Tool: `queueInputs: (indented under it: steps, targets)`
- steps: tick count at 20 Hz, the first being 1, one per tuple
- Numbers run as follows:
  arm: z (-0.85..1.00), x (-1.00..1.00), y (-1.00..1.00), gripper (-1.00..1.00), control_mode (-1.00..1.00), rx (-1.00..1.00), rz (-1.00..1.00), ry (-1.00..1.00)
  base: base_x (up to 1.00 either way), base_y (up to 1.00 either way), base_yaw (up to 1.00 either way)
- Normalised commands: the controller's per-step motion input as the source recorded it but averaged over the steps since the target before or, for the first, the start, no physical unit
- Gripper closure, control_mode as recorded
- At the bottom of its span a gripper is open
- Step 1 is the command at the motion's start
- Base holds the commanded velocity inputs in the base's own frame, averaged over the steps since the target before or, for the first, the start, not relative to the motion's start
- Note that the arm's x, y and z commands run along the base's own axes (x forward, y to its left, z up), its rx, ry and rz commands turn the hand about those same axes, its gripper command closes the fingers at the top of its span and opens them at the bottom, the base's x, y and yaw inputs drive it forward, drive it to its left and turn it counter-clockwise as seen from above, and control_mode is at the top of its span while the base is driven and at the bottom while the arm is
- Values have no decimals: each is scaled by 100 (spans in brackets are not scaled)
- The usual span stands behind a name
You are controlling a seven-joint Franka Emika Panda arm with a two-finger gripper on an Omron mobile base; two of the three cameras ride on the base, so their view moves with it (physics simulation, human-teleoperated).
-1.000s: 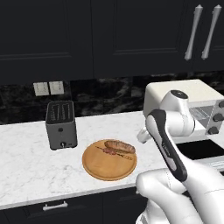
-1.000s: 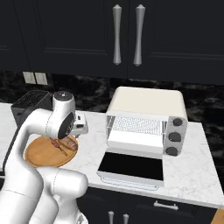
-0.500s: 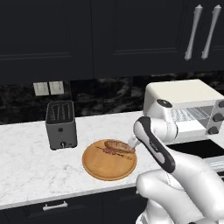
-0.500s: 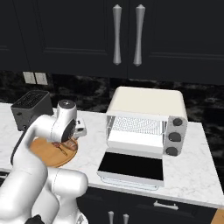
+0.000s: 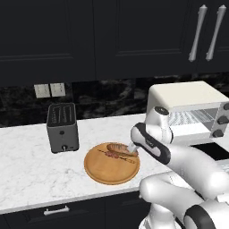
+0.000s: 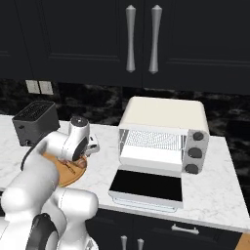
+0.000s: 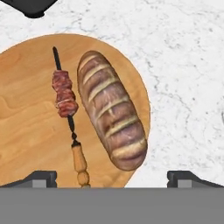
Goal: Pick up the kebab skewer and baguette bread, and place them inside the toaster oven. Close the toaster oven door and start by setting the timer.
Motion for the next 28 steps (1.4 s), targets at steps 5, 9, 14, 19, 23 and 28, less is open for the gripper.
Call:
queueInputs:
  steps: [5, 9, 14, 19, 23, 28]
  targets:
    - [-23, 30, -4, -100, -100, 0, 9, 0, 0, 0, 0]
    - [-19, 4, 3, -100, -100, 0, 4, 0, 0, 0, 0]
    - [-27, 2, 4, -100, -100, 0, 1, 0, 0, 0, 0]
    - [-34, 6, 9, -100, -100, 0, 0, 0, 0, 0, 0]
    - [-19, 14, 4, -100, -100, 0, 0, 0, 0, 0, 0]
    - [-17, 13, 0, -100, -100, 0, 0, 0, 0, 0, 0]
